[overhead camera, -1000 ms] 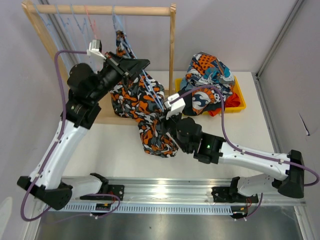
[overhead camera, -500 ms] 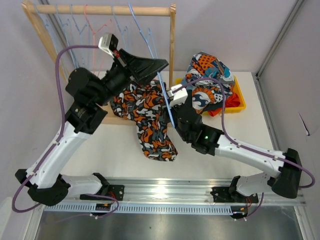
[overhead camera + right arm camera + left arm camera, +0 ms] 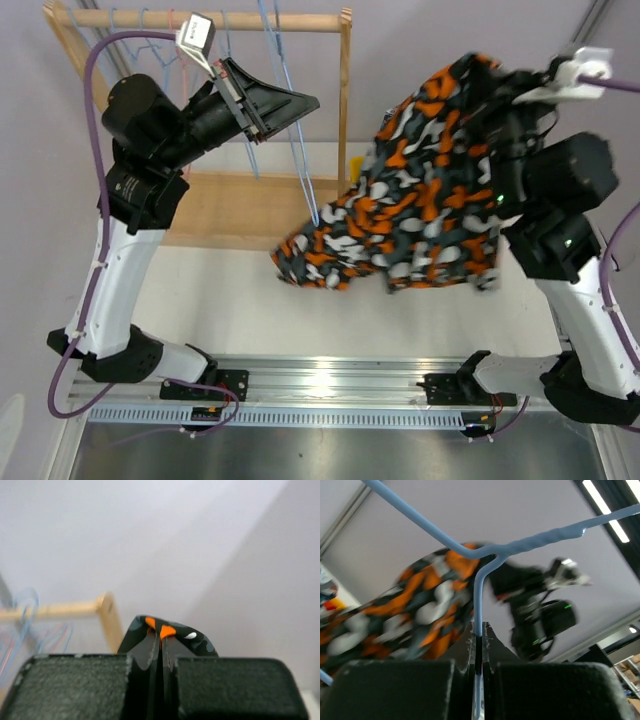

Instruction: Remove the shorts from the hanger

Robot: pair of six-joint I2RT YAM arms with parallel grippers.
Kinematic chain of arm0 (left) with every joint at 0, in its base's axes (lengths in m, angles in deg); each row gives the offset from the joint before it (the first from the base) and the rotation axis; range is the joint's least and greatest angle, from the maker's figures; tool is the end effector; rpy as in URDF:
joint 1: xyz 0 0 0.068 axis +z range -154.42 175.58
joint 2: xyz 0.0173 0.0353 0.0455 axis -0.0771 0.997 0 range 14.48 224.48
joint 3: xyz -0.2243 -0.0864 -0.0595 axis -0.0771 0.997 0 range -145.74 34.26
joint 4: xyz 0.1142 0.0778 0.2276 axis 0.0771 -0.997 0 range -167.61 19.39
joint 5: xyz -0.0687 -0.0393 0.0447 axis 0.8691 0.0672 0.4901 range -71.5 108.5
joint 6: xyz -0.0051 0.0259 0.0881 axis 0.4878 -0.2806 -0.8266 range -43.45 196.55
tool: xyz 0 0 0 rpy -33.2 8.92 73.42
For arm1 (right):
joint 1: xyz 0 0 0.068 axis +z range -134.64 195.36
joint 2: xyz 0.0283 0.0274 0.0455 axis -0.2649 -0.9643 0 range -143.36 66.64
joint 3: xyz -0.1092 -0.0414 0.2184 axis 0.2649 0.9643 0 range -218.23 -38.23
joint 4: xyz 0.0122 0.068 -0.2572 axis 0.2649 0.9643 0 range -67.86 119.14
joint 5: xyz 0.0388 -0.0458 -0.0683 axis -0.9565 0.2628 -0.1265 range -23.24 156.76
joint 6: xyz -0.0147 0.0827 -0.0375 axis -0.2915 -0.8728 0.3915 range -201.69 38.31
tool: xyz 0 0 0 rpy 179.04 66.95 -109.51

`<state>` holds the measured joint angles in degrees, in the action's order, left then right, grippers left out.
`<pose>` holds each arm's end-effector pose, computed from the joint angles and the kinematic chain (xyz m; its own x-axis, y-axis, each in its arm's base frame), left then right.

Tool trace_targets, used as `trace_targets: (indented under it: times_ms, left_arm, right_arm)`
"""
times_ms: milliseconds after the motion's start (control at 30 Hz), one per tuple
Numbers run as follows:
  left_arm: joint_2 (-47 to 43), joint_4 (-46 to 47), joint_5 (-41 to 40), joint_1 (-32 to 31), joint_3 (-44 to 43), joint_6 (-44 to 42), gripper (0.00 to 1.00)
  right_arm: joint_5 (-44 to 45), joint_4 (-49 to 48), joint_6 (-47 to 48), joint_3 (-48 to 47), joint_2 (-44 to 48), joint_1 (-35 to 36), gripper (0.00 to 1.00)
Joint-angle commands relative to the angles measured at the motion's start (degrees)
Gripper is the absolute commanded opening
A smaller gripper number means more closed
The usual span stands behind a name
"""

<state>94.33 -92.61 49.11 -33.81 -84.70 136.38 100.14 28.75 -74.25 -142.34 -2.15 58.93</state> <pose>0.2172 -0.1707 0.5946 -0.6029 -0.5145 -0.6098 0.6469 0.1321 -0.7510 0.1971 0.1247 0.5975 0.3743 0.2069 -0.9040 -0.1789 0.9726 0.1485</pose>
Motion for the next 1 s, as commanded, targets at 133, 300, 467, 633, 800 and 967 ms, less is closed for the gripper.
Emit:
trace_targets:
  times_ms: [133, 300, 467, 633, 800, 967]
  left_arm:
    - [2.6, -11.7, 3.4, 1.5, -2.2, -11.9, 0.00]
    - [2.6, -14.0, 2.6, 2.5, -2.5, -16.4, 0.00]
    - [4.5, -16.5, 2.2, 3.9, -5.2, -19.5, 0.00]
    - [7.8, -12.7, 5.9, 5.0, -5.9, -19.0, 0.00]
    - [14.6, -10.7, 8.8, 6.0, -12.6, -17.8, 0.00]
    - [19.8, 7.9, 17.1, 9.3, -9.8, -4.9, 0.00]
  right_arm:
    - [-14.4, 7.0, -4.8, -27.1, -18.6, -17.7, 0.00]
    - [-20.0, 7.1, -9.7, -42.9, -31.6, -26.6, 0.00]
    - [-24.1, -2.4, -13.6, -42.7, -37.5, -32.0, 0.00]
    - [-27.1, -5.9, -18.2, -44.0, -43.3, -35.5, 0.00]
    - [-31.5, -10.3, -22.7, -31.6, -44.9, -35.6, 0.00]
    - [-35.8, -24.3, -28.3, -6.3, -43.5, -35.4, 0.00]
